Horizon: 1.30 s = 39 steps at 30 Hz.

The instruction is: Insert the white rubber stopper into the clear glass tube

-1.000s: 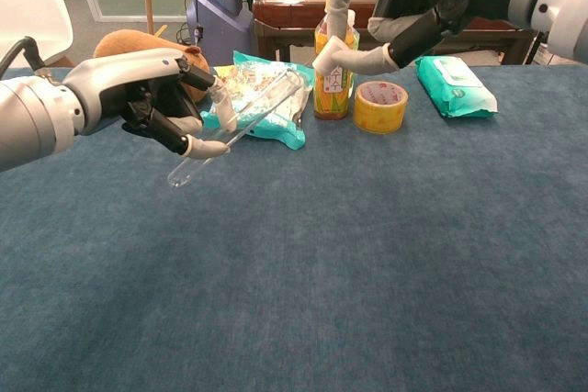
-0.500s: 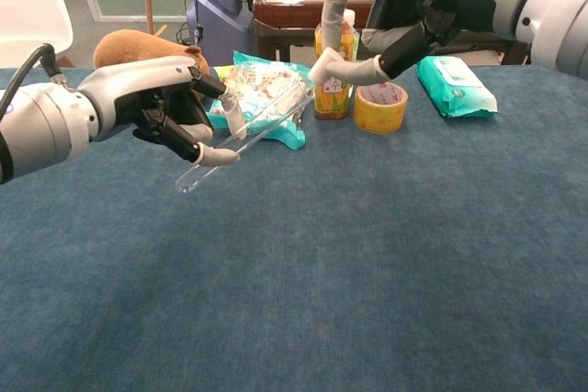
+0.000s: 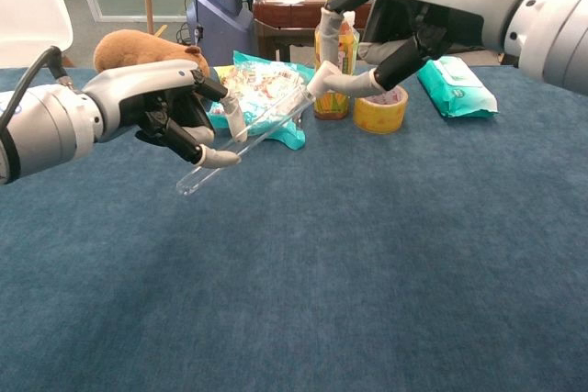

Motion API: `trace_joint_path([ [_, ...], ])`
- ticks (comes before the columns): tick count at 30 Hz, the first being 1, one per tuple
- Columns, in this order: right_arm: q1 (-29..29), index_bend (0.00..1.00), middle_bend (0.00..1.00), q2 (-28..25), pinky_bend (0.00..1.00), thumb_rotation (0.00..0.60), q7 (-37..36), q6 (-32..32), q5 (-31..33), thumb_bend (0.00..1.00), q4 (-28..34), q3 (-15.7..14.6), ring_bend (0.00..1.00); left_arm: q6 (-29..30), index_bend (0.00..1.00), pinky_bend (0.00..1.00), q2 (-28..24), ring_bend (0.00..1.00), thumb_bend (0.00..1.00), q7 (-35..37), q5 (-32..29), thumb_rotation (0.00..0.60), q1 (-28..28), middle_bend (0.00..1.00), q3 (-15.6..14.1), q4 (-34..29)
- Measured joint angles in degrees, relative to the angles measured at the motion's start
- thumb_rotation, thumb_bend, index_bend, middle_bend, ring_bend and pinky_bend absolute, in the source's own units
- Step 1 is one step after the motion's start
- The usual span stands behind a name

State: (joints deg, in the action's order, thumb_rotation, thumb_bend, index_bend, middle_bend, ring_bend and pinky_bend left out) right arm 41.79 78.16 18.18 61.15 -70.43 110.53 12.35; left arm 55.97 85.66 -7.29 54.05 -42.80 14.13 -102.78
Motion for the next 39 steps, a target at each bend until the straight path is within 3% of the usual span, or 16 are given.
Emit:
trace_joint_path([
  [39, 2.5, 0.69, 1.0, 3.62, 1.0, 0.583, 0.93, -1.55, 2.86, 0.44, -4.51, -0.07, 1.0, -0.89, 0.64, 1.0, -0.05, 1.0, 0.32, -0.55, -3.66, 0.6, -2.33, 1.0, 0.44, -0.1],
])
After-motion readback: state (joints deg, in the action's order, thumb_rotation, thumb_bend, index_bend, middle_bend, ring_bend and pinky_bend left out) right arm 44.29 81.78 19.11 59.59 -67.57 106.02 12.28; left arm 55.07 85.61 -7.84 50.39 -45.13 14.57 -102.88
